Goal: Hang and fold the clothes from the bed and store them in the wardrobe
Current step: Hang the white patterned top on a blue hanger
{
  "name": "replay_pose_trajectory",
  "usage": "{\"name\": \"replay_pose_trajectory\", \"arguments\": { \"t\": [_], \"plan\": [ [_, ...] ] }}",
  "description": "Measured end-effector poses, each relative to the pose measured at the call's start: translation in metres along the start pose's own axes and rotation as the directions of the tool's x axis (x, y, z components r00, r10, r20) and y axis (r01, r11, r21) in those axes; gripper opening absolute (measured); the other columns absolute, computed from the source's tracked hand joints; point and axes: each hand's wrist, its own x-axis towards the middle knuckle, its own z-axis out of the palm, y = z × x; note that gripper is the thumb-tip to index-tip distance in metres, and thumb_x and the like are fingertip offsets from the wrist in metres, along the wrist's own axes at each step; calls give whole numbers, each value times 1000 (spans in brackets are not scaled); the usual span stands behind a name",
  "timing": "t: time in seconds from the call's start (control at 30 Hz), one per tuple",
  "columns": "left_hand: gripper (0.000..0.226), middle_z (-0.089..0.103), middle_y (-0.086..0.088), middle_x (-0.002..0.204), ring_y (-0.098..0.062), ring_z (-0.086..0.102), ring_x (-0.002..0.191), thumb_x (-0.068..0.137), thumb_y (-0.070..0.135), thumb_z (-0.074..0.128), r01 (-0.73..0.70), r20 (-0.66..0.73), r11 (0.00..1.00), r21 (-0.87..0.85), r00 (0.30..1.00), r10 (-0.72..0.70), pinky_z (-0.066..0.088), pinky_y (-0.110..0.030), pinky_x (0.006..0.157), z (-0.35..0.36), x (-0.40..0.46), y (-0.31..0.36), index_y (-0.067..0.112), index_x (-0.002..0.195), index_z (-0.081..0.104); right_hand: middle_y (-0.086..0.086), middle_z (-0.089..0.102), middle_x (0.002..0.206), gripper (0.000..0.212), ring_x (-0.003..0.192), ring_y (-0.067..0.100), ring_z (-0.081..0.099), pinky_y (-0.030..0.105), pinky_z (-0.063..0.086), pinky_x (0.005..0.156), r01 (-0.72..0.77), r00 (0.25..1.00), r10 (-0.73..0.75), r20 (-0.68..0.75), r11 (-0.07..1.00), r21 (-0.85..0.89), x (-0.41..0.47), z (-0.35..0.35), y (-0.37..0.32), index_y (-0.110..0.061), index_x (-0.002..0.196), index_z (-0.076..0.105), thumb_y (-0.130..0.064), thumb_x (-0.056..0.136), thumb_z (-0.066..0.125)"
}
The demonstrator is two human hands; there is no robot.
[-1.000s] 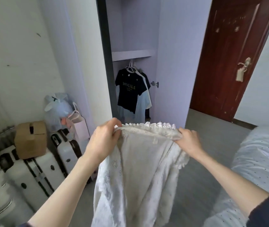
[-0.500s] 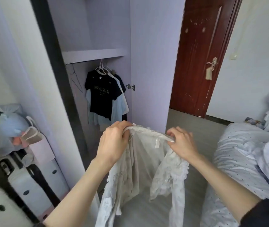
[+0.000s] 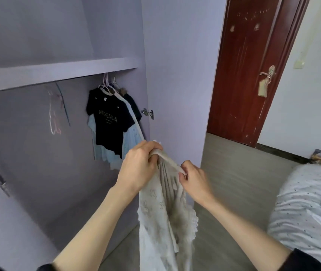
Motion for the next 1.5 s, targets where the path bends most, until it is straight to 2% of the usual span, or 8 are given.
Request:
{"name": "replay_pose_trajectory", "arguments": {
  "t": [0.27, 0.5, 0.77, 0.9, 1.1, 1.3, 1.4, 1.5],
  "plan": [
    [29, 61, 10, 91, 8, 53, 73, 84, -6, 48, 39, -193, 994, -101, 979, -58, 37, 0, 71, -4, 71, -33, 9, 101, 67, 6, 57, 90, 10, 85, 30, 59, 32, 41, 74, -18, 993, 20, 115, 1000, -25, 89, 41, 14, -10, 88, 57, -15, 92, 48],
    [13, 55, 3, 74, -5, 49, 66, 93, 9, 48, 389, -311, 921, 13, 877, -366, 39, -21, 57, -26, 112, -151, 17, 103, 52, 6, 61, 73, 16, 68, 26, 55, 35, 42, 65, 40, 999, -46, 26, 981, 192, 187, 69, -2, -12, 77, 43, -11, 88, 54],
    [7, 56, 13, 78, 2, 50, 71, 93, 14, 52, 557, -375, 829, -46, 760, -532, 36, -11, 56, -45, 147, -260, 19, 95, 56, -6, 46, 58, 24, 51, 6, 40, 18, 27, 48, 177, 964, -222, 146, 946, 273, 298, 133, -41, -21, 74, 37, -8, 84, 53],
    [5, 53, 16, 75, 4, 48, 65, 94, 17, 52, 610, -414, 792, 2, 722, -555, 35, -10, 51, -56, 161, -292, 22, 94, 54, -2, 49, 73, 13, 67, 13, 47, 27, 41, 62, 281, 865, -372, 336, 915, 289, 332, 171, -61, -18, 92, 48, -5, 87, 48],
    [3, 60, 2, 82, -16, 53, 82, 92, 18, 55, 744, -432, 666, 58, 620, -655, 36, -24, 67, -74, 156, -324, 16, 92, 57, -3, 42, 64, 19, 66, 15, 44, 25, 28, 59, 394, 774, -452, 444, 892, 221, 373, 235, -93, -4, 65, 58, -1, 82, 51],
    [6, 66, -7, 80, -13, 56, 64, 88, 11, 61, 724, -445, 611, -321, 454, -772, 45, -15, 52, -89, 157, -333, 13, 82, 62, 6, 70, 92, 21, 89, 19, 62, 33, 50, 83, 433, 528, -495, 690, 856, 283, 402, 280, -141, -11, 89, 71, -12, 91, 50],
    [7, 67, -7, 85, -11, 58, 68, 89, 9, 60, 721, -447, 571, -393, 393, -804, 46, -14, 54, -93, 162, -336, 13, 85, 64, 9, 65, 94, 22, 84, 20, 62, 29, 50, 78, -8, 492, -423, 761, 872, 490, 422, 296, -178, -2, 111, 61, -6, 95, 47],
    [9, 67, -7, 86, -13, 60, 73, 90, 10, 58, 710, -510, 552, -436, 311, -802, 48, -25, 67, -98, 169, -341, 15, 84, 63, 12, 58, 88, 12, 73, 18, 57, 30, 50, 78, -561, 448, -367, 815, 594, 576, 441, 309, -227, -4, 106, 52, -4, 97, 45]
  ]
}}
